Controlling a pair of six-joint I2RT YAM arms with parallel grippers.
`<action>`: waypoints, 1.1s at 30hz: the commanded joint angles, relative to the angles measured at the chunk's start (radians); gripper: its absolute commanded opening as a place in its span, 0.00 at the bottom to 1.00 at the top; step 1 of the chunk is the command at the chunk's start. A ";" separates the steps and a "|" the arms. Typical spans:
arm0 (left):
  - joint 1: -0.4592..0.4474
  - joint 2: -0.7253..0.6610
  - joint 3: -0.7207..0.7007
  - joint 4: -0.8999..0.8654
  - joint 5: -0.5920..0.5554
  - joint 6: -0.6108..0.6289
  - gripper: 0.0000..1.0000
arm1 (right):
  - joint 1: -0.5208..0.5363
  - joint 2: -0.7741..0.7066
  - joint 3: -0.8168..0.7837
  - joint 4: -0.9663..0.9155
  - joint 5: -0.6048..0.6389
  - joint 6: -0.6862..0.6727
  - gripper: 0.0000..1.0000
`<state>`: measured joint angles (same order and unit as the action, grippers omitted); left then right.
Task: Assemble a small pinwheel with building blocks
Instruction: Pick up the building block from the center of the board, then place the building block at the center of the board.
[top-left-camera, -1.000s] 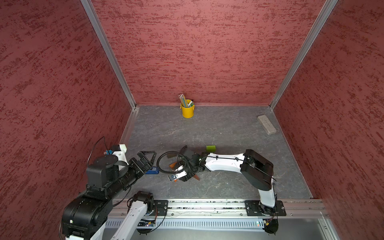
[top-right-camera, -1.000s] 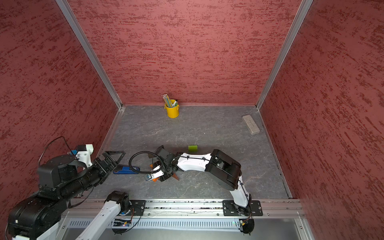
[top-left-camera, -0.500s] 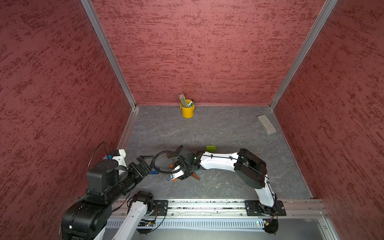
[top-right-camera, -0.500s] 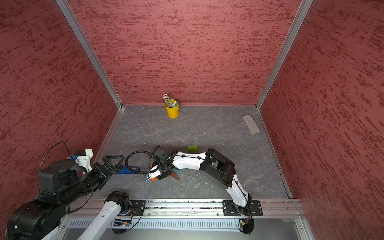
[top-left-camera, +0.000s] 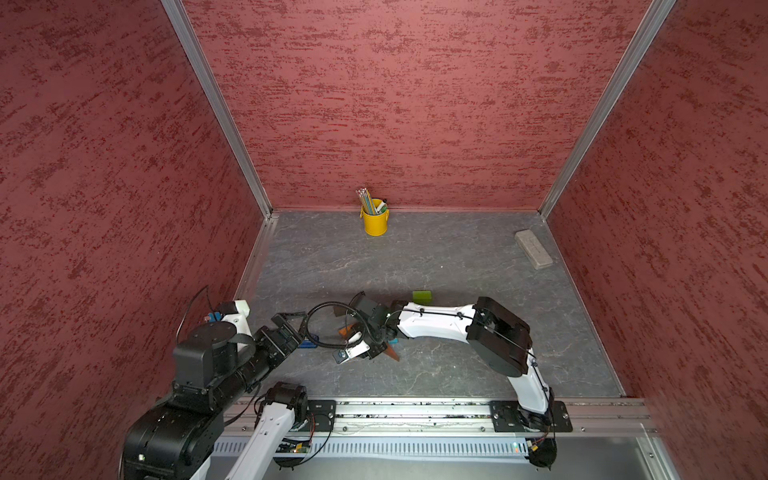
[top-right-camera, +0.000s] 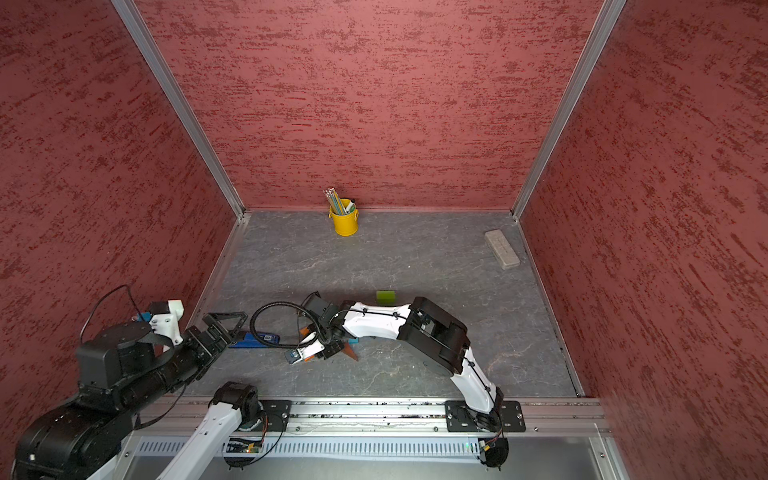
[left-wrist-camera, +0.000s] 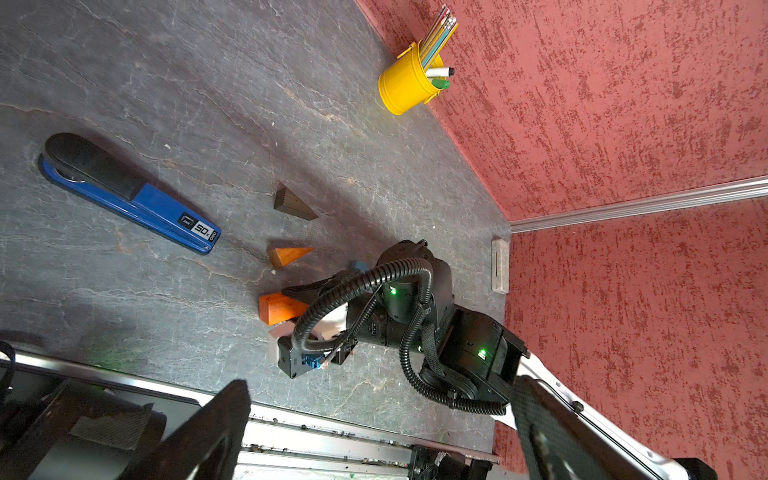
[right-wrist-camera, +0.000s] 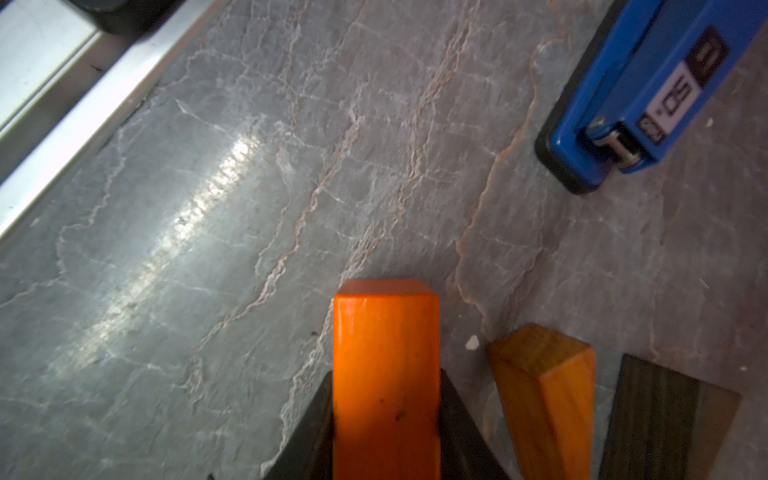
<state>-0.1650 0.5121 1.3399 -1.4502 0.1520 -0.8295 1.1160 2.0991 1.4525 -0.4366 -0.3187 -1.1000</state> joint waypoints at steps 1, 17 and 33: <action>-0.005 -0.014 -0.008 0.023 -0.019 0.023 1.00 | 0.005 -0.043 -0.036 -0.036 -0.017 -0.027 0.19; -0.004 -0.026 -0.035 0.077 -0.056 0.058 1.00 | -0.061 -0.213 -0.087 -0.057 -0.055 -0.020 0.18; -0.005 0.108 -0.353 0.697 0.076 0.210 1.00 | -0.438 -0.339 -0.095 -0.079 0.081 0.059 0.19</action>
<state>-0.1669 0.5396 1.0485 -0.9741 0.1570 -0.6533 0.7219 1.7729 1.3491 -0.5243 -0.2768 -1.0637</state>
